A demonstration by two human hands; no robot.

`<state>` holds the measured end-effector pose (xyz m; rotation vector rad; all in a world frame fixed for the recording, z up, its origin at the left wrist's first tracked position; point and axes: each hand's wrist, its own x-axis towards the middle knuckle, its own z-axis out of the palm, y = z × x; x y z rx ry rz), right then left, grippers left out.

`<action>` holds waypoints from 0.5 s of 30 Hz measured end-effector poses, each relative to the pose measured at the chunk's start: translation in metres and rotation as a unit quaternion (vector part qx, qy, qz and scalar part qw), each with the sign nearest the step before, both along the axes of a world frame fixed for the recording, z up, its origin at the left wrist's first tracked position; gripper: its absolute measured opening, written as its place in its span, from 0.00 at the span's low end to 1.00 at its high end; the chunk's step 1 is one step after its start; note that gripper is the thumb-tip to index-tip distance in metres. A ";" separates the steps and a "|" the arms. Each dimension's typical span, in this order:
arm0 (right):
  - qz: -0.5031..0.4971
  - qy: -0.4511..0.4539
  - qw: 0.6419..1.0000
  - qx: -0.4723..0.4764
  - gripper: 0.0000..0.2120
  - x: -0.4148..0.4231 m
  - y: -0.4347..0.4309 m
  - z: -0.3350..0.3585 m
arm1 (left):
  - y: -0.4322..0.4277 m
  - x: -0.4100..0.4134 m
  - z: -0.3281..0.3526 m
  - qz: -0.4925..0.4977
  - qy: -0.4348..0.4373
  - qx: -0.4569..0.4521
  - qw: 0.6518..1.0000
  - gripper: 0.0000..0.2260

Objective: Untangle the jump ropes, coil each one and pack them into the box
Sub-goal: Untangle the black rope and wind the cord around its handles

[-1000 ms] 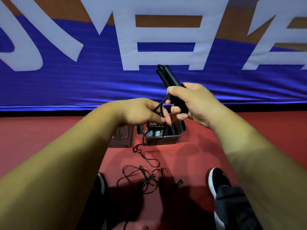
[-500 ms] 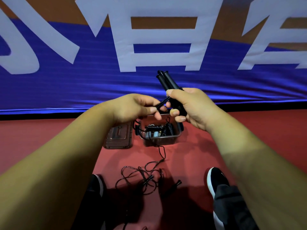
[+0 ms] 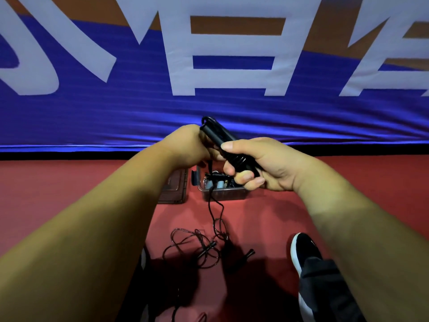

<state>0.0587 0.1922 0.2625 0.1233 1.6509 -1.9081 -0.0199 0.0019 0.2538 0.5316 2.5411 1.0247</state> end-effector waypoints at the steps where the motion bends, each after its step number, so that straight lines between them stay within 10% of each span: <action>1: 0.014 -0.009 1.000 0.005 0.11 0.002 0.000 0.001 | -0.003 0.000 0.002 -0.005 0.004 0.010 1.000 0.10; 15: 0.210 -0.139 0.966 0.065 0.11 0.011 0.007 0.000 | -0.002 0.006 0.024 -0.109 -0.025 0.110 0.988 0.09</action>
